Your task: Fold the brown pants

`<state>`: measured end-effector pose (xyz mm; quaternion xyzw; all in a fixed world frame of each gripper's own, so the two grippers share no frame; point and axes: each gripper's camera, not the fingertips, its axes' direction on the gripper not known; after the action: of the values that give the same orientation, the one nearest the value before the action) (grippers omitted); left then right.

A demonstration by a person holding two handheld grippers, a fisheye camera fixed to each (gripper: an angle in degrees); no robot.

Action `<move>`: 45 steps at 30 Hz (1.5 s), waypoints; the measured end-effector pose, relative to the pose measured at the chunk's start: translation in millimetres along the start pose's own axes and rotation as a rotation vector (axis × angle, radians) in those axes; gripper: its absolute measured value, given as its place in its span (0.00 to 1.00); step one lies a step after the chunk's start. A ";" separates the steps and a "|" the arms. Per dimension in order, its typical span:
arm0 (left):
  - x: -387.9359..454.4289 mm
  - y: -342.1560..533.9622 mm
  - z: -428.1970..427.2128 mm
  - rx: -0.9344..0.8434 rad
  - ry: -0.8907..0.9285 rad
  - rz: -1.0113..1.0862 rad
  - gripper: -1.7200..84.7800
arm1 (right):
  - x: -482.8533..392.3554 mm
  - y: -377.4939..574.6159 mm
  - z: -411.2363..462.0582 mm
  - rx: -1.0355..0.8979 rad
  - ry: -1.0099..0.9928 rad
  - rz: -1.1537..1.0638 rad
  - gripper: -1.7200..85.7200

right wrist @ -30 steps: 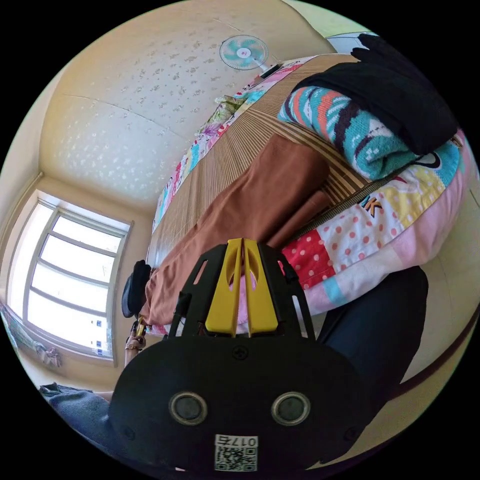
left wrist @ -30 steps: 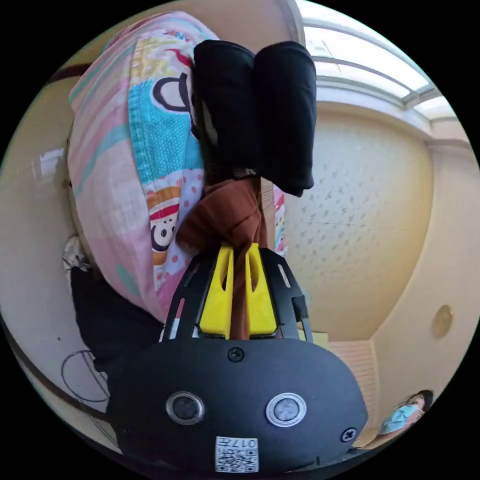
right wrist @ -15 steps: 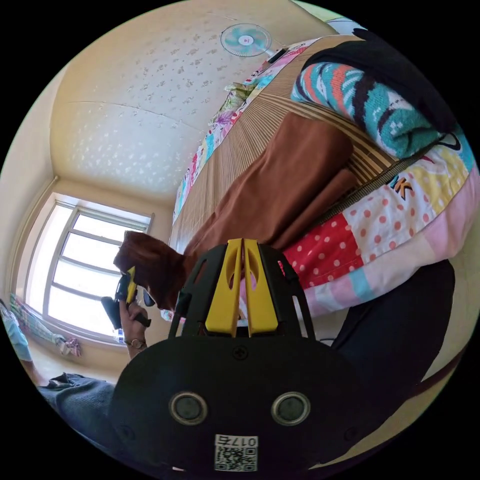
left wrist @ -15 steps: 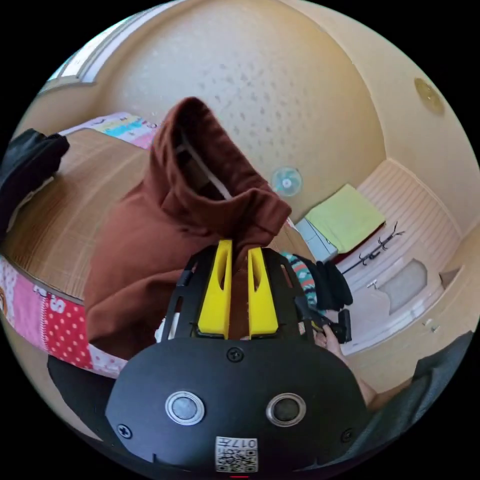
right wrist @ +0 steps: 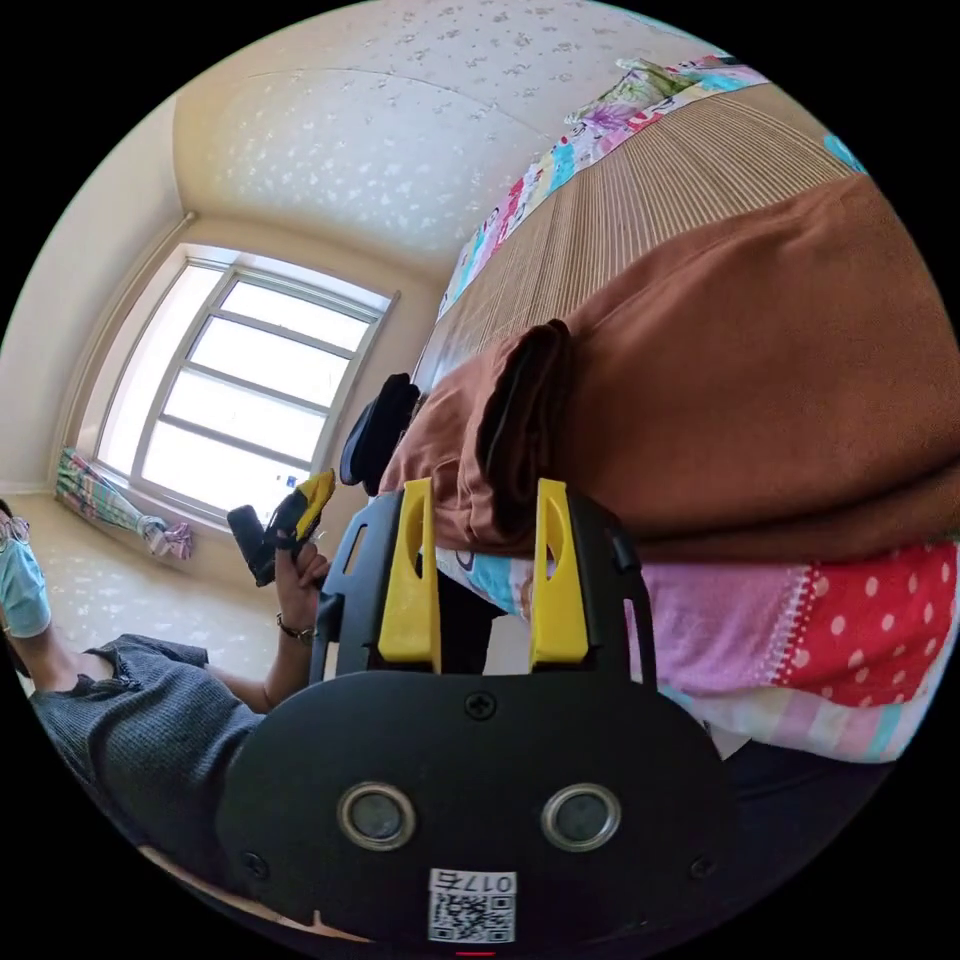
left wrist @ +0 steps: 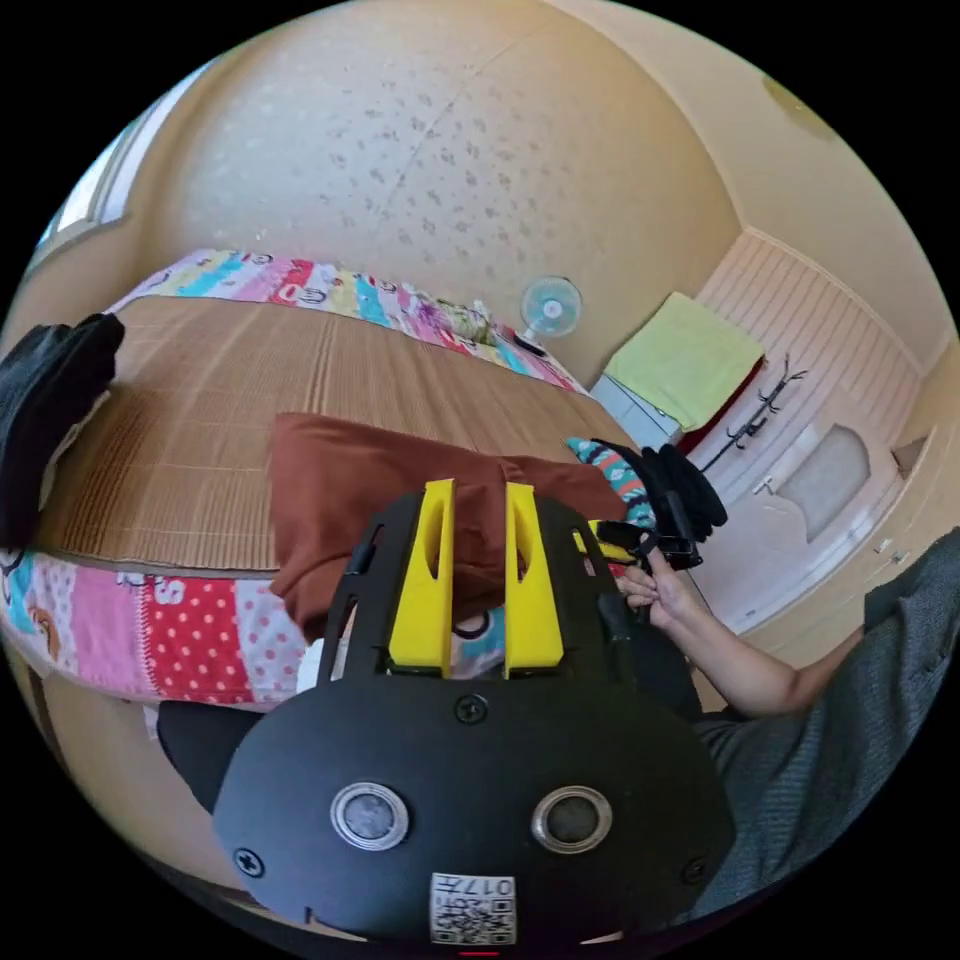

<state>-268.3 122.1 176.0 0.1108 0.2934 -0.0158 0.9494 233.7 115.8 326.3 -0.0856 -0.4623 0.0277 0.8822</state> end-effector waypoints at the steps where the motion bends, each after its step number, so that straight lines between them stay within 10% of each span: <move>1: -19.3 7.3 12.1 -0.076 -0.125 -0.053 0.08 | -2.5 -12.6 15.8 -0.007 0.026 -0.013 0.19; 4: -77.8 45.6 91.3 -0.551 -0.091 -0.181 0.03 | 2.1 -43.6 63.7 -0.089 0.072 0.014 0.20; 8: -125.5 77.2 73.7 -0.430 0.218 -0.440 0.02 | -10.0 -69.2 100.7 -0.176 0.225 0.032 0.14; 16: -128.7 63.8 -8.4 -0.035 0.200 -0.407 0.14 | -70.8 -82.1 49.3 -0.039 0.324 -0.156 0.10; 20: -152.6 53.3 33.6 -0.135 0.247 -0.503 0.24 | 2.9 -93.6 57.3 -0.173 0.442 0.145 0.11; 28: -167.4 83.0 88.8 -0.222 0.449 -0.643 0.15 | -42.0 -59.3 39.0 0.165 0.469 -0.053 0.05; 35: -122.2 52.2 24.8 0.023 0.846 -0.360 0.11 | -22.2 -52.0 118.0 0.009 0.374 -0.012 0.03; 45: 79.9 -49.7 31.2 -0.054 0.610 0.201 0.10 | -33.5 -60.0 137.4 -0.048 -0.209 -0.074 0.03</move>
<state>-189.7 69.6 146.2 0.1136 0.5525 0.1197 0.8170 100.0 69.7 386.4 -0.0863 -0.5549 -0.0070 0.8274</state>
